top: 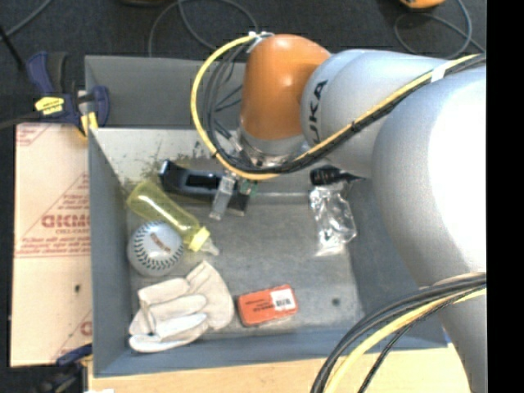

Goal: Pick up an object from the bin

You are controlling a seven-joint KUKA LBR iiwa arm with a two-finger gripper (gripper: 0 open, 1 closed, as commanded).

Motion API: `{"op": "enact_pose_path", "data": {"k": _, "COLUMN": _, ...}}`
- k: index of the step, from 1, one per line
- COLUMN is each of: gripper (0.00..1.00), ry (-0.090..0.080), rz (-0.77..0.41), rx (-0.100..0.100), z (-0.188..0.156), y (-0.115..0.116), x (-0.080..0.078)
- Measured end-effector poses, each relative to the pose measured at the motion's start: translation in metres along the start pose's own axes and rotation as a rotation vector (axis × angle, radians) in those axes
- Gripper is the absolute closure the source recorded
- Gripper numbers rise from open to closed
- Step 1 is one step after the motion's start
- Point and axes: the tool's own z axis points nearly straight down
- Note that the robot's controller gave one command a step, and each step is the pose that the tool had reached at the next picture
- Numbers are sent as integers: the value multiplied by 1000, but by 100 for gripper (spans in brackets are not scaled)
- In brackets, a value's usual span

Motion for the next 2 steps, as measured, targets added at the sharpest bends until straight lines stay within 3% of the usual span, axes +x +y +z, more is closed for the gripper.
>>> {"op": "enact_pose_path", "data": {"k": 2, "gripper": 100, "ry": -2, "rz": -1, "rx": -1, "z": -24, "y": 0, "x": -1}}
